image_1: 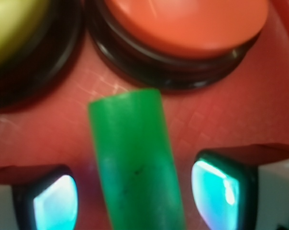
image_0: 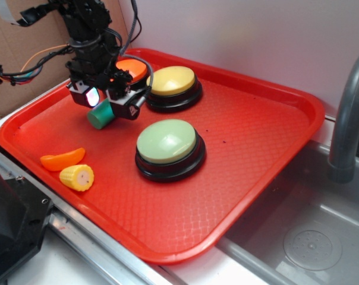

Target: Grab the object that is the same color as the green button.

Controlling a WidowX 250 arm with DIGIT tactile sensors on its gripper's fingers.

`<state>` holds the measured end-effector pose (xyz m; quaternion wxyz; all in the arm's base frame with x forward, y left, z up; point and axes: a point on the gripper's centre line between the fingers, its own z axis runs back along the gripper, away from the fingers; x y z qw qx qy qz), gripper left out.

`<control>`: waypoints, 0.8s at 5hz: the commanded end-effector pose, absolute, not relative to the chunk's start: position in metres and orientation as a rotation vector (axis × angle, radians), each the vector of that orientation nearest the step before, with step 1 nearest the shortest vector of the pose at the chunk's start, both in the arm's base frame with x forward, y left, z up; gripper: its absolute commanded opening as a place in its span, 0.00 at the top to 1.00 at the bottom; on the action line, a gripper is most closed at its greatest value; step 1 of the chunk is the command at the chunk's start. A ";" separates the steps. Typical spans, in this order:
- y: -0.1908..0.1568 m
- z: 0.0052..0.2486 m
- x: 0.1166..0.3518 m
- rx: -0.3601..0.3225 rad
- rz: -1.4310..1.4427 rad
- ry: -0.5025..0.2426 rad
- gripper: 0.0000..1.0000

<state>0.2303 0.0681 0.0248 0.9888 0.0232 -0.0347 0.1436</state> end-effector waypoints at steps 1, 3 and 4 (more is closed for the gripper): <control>0.077 0.023 0.237 0.049 0.292 -0.095 1.00; 0.072 0.044 0.236 0.035 0.260 -0.109 1.00; 0.060 0.079 0.233 0.032 0.237 -0.119 1.00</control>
